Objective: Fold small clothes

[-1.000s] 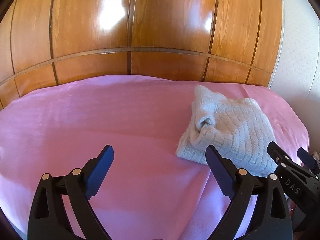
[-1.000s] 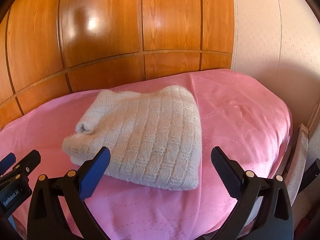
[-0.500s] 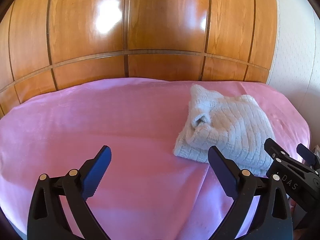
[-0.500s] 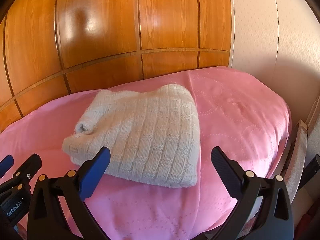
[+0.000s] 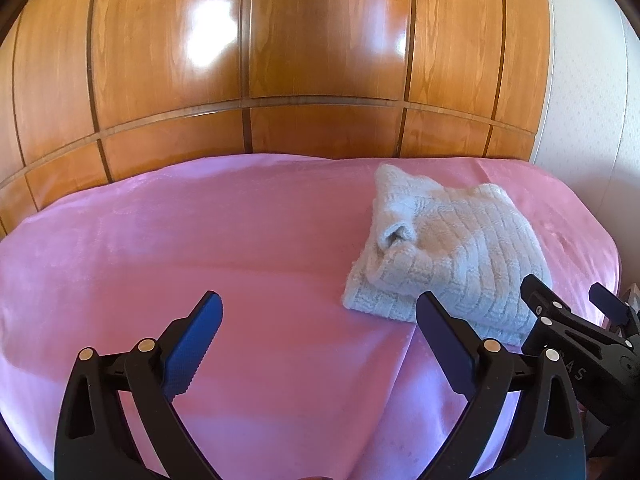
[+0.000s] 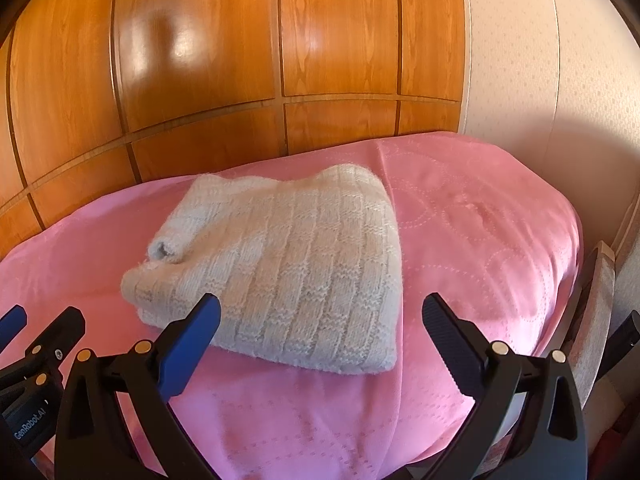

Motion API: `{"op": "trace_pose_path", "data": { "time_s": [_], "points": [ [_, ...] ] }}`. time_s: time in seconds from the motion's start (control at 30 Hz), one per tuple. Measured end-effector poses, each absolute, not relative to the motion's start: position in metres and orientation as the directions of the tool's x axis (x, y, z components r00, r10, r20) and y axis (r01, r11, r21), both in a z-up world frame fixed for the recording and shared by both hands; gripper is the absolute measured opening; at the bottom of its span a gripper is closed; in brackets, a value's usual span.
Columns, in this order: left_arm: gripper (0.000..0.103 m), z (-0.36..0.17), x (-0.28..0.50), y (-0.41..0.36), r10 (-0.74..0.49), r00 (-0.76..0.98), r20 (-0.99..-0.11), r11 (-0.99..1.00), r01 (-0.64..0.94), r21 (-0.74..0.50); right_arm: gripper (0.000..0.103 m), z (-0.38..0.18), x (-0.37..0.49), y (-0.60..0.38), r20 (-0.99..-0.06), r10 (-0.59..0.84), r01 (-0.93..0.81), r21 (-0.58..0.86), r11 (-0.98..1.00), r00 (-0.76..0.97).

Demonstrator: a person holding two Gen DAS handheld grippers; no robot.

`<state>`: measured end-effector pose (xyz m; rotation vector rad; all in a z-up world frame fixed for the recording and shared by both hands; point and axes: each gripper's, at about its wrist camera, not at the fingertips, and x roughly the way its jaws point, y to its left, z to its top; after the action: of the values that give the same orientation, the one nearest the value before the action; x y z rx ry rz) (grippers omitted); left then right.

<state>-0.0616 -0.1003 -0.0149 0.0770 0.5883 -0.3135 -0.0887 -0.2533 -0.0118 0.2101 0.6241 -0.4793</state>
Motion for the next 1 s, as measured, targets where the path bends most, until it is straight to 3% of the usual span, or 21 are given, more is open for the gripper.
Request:
{"op": "trace_pose_path", "data": {
  "time_s": [1.0],
  "points": [
    [0.096,-0.013,-0.059,-0.108,-0.259,0.792,-0.553,0.95,0.312,0.002,0.101,-0.023,-0.082,-0.263,-0.627,-0.335,0.481,0.072,0.874,0.703]
  ]
}}
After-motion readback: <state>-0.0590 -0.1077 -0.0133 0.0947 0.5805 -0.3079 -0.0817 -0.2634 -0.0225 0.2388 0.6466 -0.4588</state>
